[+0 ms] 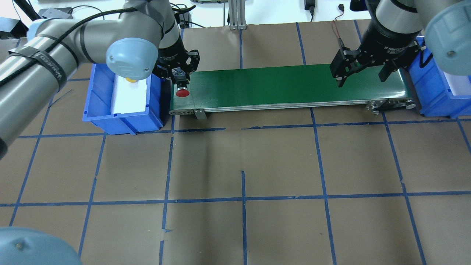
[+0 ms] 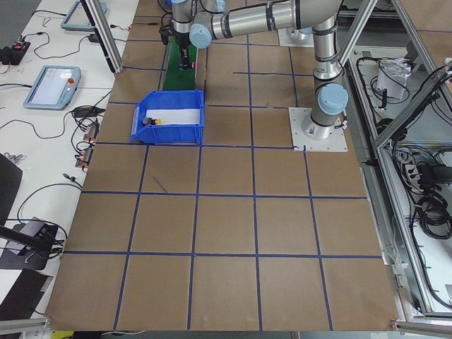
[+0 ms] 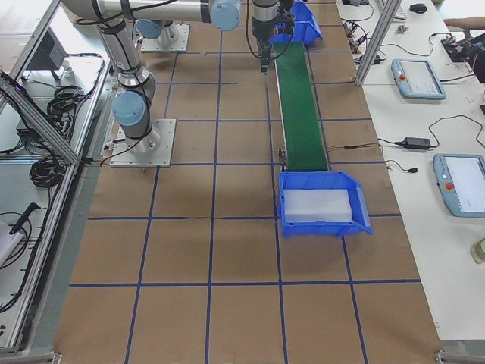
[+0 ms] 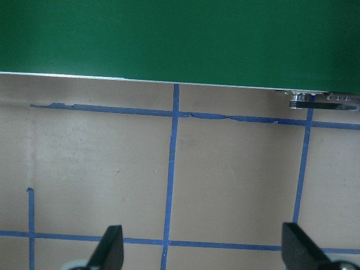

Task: Transport two buttons from left to right
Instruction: 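Set the red button on the conveyor, open left gripper, withdraw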

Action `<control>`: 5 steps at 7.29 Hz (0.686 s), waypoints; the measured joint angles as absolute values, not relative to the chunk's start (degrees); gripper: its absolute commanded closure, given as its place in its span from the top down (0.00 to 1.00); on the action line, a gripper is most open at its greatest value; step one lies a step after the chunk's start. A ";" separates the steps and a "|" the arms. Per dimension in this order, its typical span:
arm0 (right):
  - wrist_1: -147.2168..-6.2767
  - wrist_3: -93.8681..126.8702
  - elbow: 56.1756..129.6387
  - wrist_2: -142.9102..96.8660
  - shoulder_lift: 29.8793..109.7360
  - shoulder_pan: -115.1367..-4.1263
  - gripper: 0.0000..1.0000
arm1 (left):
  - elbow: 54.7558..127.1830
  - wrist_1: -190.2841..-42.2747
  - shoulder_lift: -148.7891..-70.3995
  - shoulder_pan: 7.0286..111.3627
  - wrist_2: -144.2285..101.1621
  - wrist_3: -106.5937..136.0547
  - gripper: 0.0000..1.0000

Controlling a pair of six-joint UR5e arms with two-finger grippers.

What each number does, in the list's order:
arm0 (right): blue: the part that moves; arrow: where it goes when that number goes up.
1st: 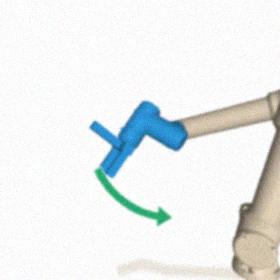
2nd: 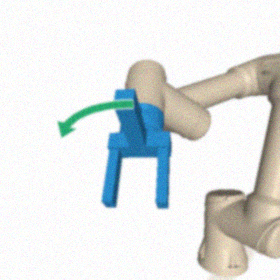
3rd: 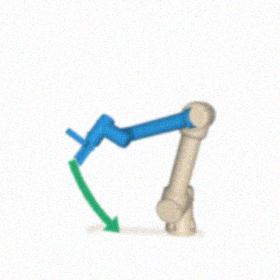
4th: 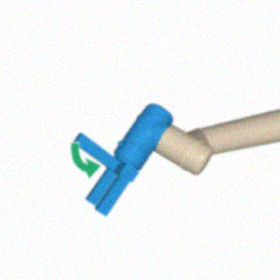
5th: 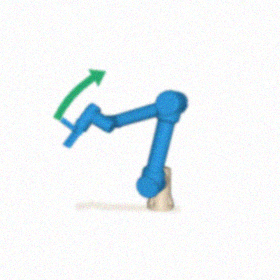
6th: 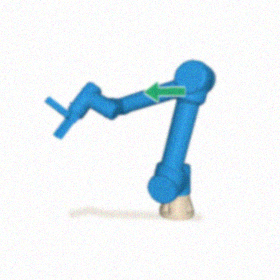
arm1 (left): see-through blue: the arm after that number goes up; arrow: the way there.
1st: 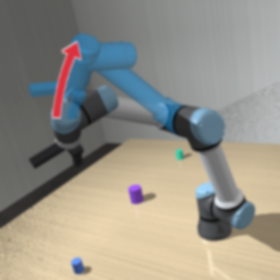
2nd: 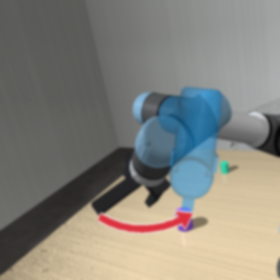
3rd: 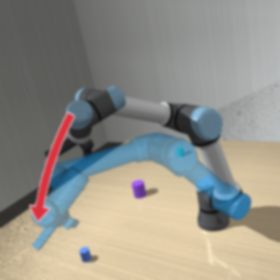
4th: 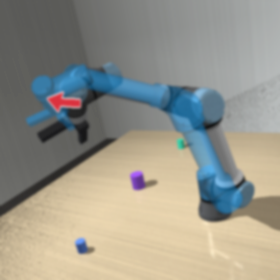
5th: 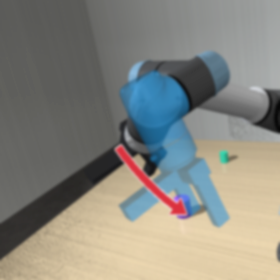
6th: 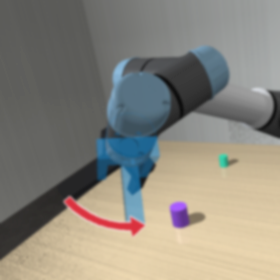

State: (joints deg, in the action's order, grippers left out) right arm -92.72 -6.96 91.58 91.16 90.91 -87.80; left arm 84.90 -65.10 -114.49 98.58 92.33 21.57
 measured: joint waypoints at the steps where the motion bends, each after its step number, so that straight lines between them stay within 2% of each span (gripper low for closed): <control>1: -92.72 -6.94 91.58 91.13 90.88 -87.80 1.00 | 84.65 -63.04 -116.10 98.59 92.25 21.30 0.33; 3: -92.72 -6.96 91.58 91.11 90.83 -87.80 1.00 | 82.53 -59.81 -119.72 98.32 91.81 19.99 0.33; 4: -92.71 -6.87 91.58 91.05 90.81 -87.80 1.00 | 80.37 -59.17 -121.85 98.36 91.48 18.79 0.37; 5: -92.67 -6.97 91.58 91.12 90.78 -87.80 1.00 | 78.56 -58.93 -123.46 98.48 91.04 18.17 0.88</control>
State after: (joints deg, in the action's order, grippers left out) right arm -92.67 -6.97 91.58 91.12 90.78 -87.80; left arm 78.56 -58.93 -123.46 98.48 91.04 18.17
